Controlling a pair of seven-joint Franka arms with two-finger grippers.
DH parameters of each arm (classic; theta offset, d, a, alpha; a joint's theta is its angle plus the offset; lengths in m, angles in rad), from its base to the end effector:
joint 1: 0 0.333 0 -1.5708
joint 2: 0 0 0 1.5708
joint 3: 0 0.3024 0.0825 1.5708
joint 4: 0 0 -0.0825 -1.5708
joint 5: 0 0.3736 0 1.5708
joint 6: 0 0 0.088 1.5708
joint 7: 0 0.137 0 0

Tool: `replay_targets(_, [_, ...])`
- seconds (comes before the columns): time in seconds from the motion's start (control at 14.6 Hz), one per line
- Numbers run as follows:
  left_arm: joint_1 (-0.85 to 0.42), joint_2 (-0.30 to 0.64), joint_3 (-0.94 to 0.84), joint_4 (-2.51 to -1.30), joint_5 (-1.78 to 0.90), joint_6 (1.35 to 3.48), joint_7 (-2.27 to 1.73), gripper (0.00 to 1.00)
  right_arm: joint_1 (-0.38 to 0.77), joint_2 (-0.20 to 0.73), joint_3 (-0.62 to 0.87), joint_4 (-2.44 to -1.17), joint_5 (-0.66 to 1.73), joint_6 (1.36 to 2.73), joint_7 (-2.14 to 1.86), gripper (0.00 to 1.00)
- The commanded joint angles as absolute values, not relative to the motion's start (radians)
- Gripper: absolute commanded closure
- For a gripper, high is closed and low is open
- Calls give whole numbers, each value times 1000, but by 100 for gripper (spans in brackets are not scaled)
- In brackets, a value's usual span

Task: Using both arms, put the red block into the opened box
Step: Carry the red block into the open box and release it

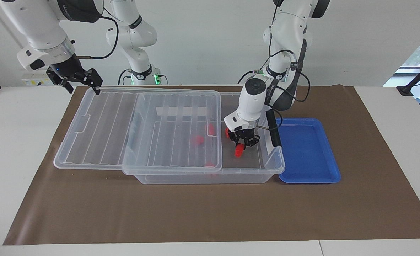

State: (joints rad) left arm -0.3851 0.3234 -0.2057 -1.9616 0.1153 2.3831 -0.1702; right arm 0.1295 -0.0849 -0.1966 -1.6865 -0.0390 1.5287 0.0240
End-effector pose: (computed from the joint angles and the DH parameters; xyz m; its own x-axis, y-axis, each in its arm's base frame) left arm 0.5121 -0.3352 0.2873 0.8788 -0.4648 0.1081 -0.4671 -0.8842 -0.0045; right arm 0.5090 -0.0432 0.5684 0.9932 -0.0905 -0.0739 -0.0889 -0.9957 0.0242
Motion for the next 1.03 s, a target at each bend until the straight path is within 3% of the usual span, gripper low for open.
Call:
replay_targets(0.0, [-391,289,-195,-1959,143,2378,-195,0,127,-112,-192,-1717,-41,1537,23,0])
replay_targets(0.75, [-380,6,-193,-1974,140,2047,-248,0,115,-114,-195,-1726,-40,1555,-1,0])
replay_targets(0.82, [-379,-26,-193,-1979,140,2010,-250,0,112,-114,-202,-1733,-40,1593,-36,17])
replay_targets(0.96, [-342,-78,-186,-1980,140,1909,-249,0,101,-118,-236,-1761,-40,1631,-131,98])
